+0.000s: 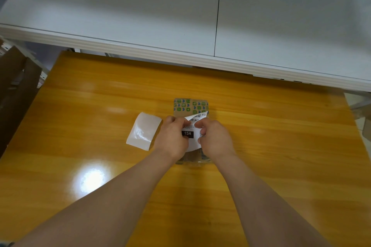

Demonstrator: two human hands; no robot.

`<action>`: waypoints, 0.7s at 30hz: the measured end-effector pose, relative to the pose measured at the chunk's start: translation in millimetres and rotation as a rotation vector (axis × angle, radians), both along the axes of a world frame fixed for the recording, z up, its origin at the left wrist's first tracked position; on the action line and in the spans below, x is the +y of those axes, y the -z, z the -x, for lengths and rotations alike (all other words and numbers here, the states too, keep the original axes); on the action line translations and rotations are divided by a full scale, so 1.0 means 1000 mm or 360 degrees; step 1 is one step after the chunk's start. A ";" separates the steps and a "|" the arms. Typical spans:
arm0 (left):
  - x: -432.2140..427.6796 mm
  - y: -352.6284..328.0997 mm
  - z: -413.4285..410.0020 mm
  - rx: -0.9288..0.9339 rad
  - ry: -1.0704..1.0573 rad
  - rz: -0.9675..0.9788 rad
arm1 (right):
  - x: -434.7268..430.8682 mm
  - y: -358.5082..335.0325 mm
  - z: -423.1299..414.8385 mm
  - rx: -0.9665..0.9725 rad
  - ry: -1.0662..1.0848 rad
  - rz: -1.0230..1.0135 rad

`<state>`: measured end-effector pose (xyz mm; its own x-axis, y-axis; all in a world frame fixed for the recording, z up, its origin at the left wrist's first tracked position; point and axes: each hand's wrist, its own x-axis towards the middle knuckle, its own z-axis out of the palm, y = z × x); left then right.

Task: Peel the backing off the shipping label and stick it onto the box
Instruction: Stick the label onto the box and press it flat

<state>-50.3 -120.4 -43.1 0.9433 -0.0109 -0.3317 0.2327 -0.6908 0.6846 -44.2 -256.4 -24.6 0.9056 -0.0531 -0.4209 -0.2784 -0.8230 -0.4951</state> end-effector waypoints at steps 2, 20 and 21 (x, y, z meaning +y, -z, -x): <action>0.000 0.000 0.000 -0.0006 0.0014 -0.0005 | 0.001 0.000 0.001 0.0016 -0.0015 0.0012; 0.001 -0.009 -0.007 -0.0107 0.0383 -0.0307 | 0.010 -0.011 -0.012 0.0090 -0.0289 0.0171; 0.001 -0.010 -0.008 -0.0101 0.0395 -0.0324 | 0.011 -0.012 -0.012 0.0093 -0.0298 0.0173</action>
